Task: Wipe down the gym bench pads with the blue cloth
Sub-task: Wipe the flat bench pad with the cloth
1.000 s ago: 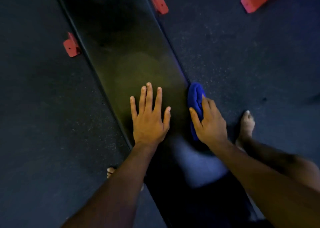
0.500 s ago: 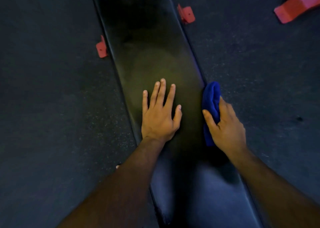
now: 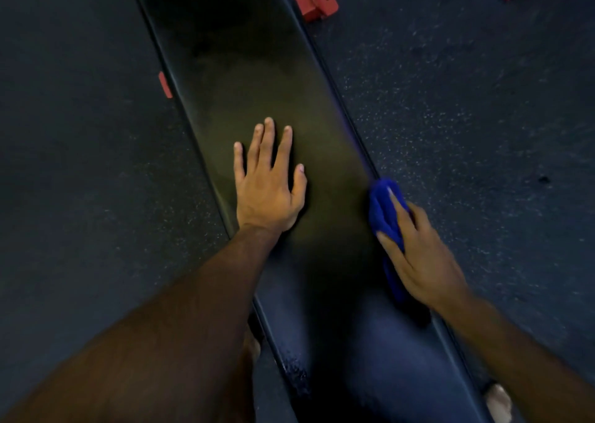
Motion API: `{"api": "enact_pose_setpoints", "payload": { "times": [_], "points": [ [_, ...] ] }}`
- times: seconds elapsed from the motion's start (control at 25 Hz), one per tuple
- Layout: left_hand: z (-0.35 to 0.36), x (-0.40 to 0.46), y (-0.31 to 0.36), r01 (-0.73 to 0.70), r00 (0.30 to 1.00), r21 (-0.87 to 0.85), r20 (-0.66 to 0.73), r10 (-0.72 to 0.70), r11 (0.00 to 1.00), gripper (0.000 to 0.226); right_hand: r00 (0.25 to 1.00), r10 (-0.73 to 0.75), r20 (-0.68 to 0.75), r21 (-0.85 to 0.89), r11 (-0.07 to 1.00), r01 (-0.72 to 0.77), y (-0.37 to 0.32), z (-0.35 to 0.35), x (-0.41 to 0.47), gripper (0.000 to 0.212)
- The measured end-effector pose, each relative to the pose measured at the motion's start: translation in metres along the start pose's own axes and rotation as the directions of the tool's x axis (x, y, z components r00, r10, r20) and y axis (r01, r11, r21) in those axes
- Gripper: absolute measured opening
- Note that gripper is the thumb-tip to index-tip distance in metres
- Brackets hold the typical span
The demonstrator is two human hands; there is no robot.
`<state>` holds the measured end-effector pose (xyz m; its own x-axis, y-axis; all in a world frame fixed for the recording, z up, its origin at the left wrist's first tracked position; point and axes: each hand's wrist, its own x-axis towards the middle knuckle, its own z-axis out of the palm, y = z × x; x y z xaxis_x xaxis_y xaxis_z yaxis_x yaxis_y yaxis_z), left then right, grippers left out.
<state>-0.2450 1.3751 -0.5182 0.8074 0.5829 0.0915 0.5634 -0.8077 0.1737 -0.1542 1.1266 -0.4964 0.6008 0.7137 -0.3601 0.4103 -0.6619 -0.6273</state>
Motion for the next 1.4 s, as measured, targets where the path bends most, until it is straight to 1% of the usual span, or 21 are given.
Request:
{"api": "enact_pose_setpoints", "payload": {
  "times": [0.08, 0.16, 0.24, 0.32, 0.44, 0.52, 0.6, 0.68, 0.8, 0.88, 0.92, 1.0, 1.04, 1.12, 1.2, 1.28, 1.32, 1.4],
  "points": [
    [0.000, -0.001, -0.001, -0.006, 1.000, -0.022, 0.006, 0.006, 1.000, 0.061, 0.996, -0.058, -0.068, -0.041, 0.998, 0.056, -0.020, -0.001, 0.067, 0.067],
    [0.001, -0.001, 0.001, -0.005, 1.000, -0.030, 0.004, 0.005, 1.000, 0.062, 0.996, -0.041, -0.074, -0.022, 0.999, 0.040, -0.031, -0.007, 0.112, 0.065],
    [0.000, 0.000, 0.000, 0.009, 1.000, -0.035, 0.010, -0.008, 0.999, 0.062, 0.998, -0.029, -0.047, -0.017, 0.999, 0.028, -0.030, -0.007, 0.105, 0.064],
    [-0.003, 0.000, -0.003, 0.009, 1.000, -0.039, 0.024, -0.008, 0.999, 0.063, 0.999, -0.007, -0.043, -0.024, 1.000, 0.006, -0.021, -0.003, 0.061, 0.063],
    [-0.006, 0.002, -0.004, -0.001, 0.999, -0.036, 0.046, 0.003, 0.999, 0.063, 0.994, 0.106, -0.018, -0.011, 0.994, -0.107, -0.010, 0.002, -0.010, 0.067],
    [-0.006, 0.001, -0.003, 0.003, 0.998, -0.028, 0.070, -0.001, 1.000, 0.063, 0.983, 0.178, -0.035, -0.070, 0.981, -0.180, -0.013, 0.005, -0.029, 0.068],
    [-0.008, 0.000, -0.003, -0.002, 0.995, -0.025, 0.098, 0.004, 1.000, 0.064, 0.969, 0.216, -0.117, -0.082, 0.971, -0.226, -0.027, 0.009, -0.013, 0.063],
    [-0.009, -0.001, -0.004, -0.017, 0.993, -0.023, 0.113, 0.019, 1.000, 0.064, 0.957, 0.219, -0.192, -0.027, 0.973, -0.228, -0.042, 0.008, 0.028, 0.058],
    [-0.010, -0.002, -0.001, -0.015, 0.993, 0.010, 0.116, 0.014, 1.000, 0.065, 0.956, 0.186, -0.227, -0.017, 0.981, -0.195, -0.056, 0.000, 0.084, 0.056],
    [-0.009, -0.001, 0.000, -0.009, 0.992, -0.004, 0.122, 0.010, 1.000, 0.065, 0.958, 0.173, -0.227, -0.018, 0.983, -0.182, -0.054, -0.003, 0.096, 0.059],
    [-0.009, -0.001, 0.001, -0.005, 0.993, -0.004, 0.120, 0.005, 1.000, 0.065, 0.966, 0.161, -0.203, -0.010, 0.986, -0.166, -0.051, -0.004, 0.094, 0.061],
    [-0.009, -0.003, 0.001, -0.001, 0.996, 0.013, 0.090, 0.000, 1.000, 0.065, 0.984, 0.132, -0.117, 0.033, 0.991, -0.129, -0.035, -0.004, 0.071, 0.062],
    [-0.008, -0.003, 0.002, -0.013, 0.997, 0.015, 0.082, 0.011, 1.000, 0.065, 0.986, 0.138, -0.088, 0.070, 0.989, -0.132, -0.023, -0.003, 0.047, 0.062],
    [-0.006, -0.005, 0.002, -0.019, 0.997, 0.003, 0.078, 0.018, 1.000, 0.063, 0.979, 0.194, -0.070, 0.103, 0.977, -0.186, 0.003, 0.005, -0.019, 0.063],
    [-0.007, -0.007, 0.002, -0.002, 0.998, 0.012, 0.062, 0.001, 1.000, 0.062, 0.968, 0.239, -0.075, 0.077, 0.969, -0.234, 0.020, 0.012, -0.090, 0.065],
    [-0.007, -0.005, 0.003, -0.010, 0.998, 0.011, 0.059, 0.010, 1.000, 0.061, 0.949, 0.309, -0.054, 0.083, 0.949, -0.304, 0.031, 0.016, -0.142, 0.060],
    [-0.008, -0.006, 0.005, -0.019, 0.998, 0.006, 0.068, 0.018, 1.000, 0.061, 0.937, 0.349, -0.032, 0.082, 0.935, -0.345, 0.035, 0.017, -0.157, 0.060],
    [-0.009, -0.009, 0.006, -0.030, 0.998, 0.008, 0.062, 0.029, 1.000, 0.061, 0.938, 0.345, -0.041, 0.070, 0.937, -0.342, 0.036, 0.017, -0.157, 0.065]
  ]
}}
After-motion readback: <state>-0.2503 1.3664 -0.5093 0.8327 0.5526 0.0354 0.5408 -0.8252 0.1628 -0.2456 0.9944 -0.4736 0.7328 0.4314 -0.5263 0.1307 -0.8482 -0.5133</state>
